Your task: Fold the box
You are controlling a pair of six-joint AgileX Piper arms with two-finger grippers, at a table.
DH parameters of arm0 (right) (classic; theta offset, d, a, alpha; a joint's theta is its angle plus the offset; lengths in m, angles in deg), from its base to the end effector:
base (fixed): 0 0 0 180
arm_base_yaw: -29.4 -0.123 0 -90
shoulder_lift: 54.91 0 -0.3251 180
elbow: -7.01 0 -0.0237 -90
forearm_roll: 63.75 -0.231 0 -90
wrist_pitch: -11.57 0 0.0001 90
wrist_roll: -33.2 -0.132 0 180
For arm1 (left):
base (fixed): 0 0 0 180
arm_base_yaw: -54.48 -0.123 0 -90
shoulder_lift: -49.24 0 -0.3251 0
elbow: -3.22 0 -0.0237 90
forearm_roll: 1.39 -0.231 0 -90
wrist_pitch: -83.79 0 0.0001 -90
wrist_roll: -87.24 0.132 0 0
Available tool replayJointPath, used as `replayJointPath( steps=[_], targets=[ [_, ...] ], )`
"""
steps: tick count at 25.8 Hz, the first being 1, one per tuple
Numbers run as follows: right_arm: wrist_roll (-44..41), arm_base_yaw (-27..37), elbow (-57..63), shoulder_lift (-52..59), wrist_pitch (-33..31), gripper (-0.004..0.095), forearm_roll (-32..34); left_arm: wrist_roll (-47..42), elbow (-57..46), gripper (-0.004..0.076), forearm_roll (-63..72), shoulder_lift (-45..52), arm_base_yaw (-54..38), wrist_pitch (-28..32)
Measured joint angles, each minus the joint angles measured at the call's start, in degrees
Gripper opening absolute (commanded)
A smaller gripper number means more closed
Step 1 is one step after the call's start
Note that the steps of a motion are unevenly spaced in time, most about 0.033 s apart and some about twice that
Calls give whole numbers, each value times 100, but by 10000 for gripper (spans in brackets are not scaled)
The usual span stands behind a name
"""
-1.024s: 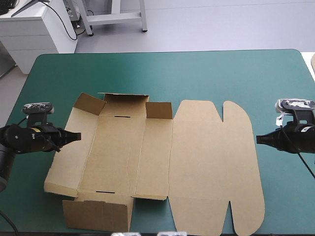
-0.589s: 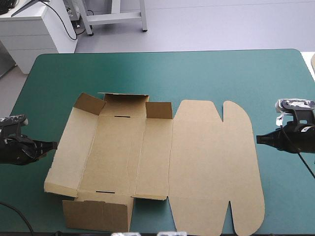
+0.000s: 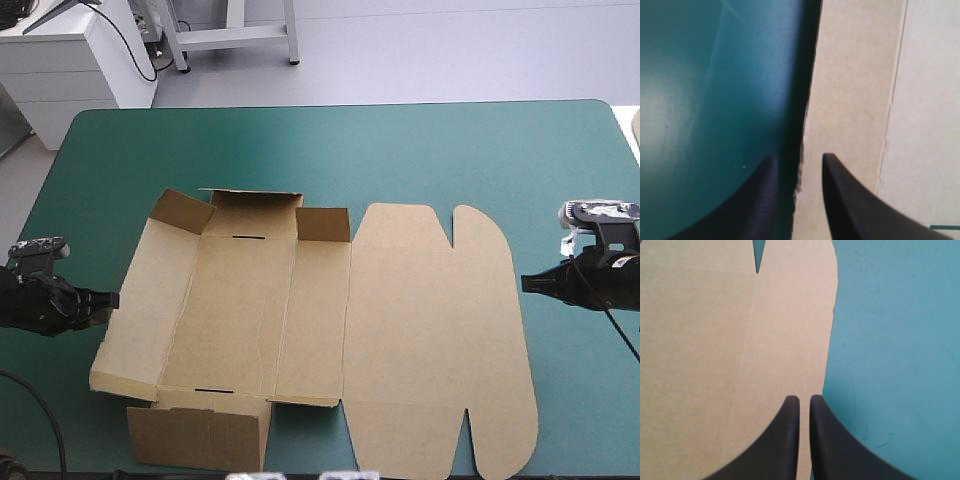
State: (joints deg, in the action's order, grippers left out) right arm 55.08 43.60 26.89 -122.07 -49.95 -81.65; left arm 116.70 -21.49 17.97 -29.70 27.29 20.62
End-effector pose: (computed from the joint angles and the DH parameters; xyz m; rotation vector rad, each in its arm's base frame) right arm 0.1753 -0.0075 0.3511 -0.0780 2.5227 0.1628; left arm 0.1951 0.0563 0.2885 -0.1099 2.7783 -0.2415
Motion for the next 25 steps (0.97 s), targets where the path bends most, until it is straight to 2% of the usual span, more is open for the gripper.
replayJointPath(
  steps=[5,11,20,25],
  targets=[
    [5,0,0,0,19,51,0,360,-11,379,109,-582,0,-10],
    [7,0,0,0,19,51,0,1098,-11,379,973,-1067,0,-354],
    [7,0,0,-16,49,51,-5,1206,-11,379,1340,-1442,37,-534],
    [7,0,0,-16,92,50,-37,1222,-11,372,1139,-1442,477,-538]
  ],
)
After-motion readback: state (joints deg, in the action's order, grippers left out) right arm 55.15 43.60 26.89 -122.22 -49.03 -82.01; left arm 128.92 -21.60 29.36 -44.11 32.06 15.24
